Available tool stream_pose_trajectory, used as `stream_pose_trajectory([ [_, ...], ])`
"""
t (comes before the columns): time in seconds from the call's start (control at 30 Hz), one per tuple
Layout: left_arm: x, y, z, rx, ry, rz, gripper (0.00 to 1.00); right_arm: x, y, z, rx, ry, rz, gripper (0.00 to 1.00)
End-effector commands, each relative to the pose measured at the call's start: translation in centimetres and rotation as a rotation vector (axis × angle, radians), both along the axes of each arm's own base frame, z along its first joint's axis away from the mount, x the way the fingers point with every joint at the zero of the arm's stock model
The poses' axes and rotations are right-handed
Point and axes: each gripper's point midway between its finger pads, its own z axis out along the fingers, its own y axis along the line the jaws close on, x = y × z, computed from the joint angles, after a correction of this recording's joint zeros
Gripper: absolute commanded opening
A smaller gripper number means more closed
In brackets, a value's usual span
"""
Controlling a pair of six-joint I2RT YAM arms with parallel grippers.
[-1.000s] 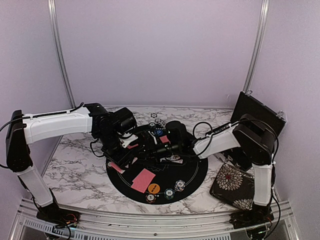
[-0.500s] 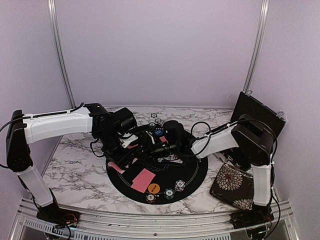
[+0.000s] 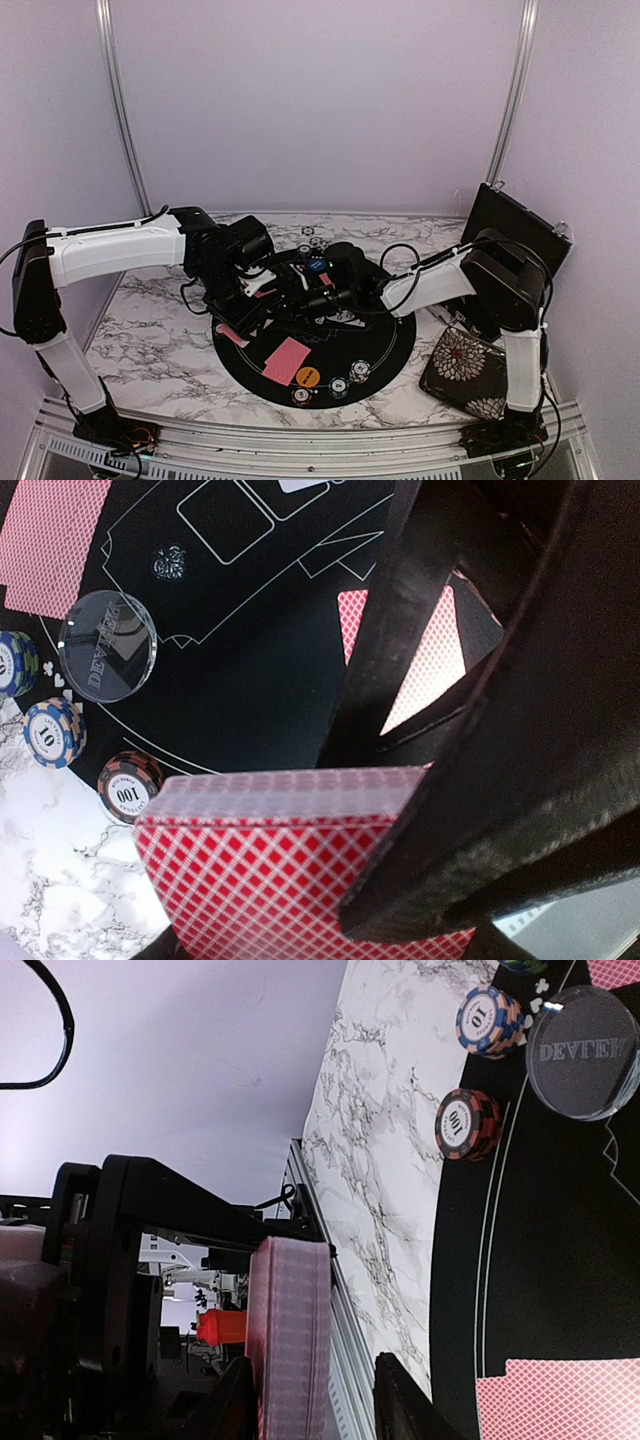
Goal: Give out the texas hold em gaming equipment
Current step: Pick up the poker card from the face-down deck piles.
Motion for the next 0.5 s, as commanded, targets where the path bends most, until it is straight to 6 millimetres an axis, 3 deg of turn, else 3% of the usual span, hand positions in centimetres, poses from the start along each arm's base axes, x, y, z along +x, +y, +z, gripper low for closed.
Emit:
stream_pose_trajectory([
  [0.0, -0.2, 0.1, 0.8, -0.002, -0.002, -0.012, 0.44, 0.7, -0.1, -0.7, -0.034, -0.012, -0.024, 0.38],
  [0.47, -0.4, 0.3, 0.5, 0.004, 0.003, -0.012, 0.44, 1.7, -0.9, 0.0, -0.031, -0.027, -0.056, 0.34],
])
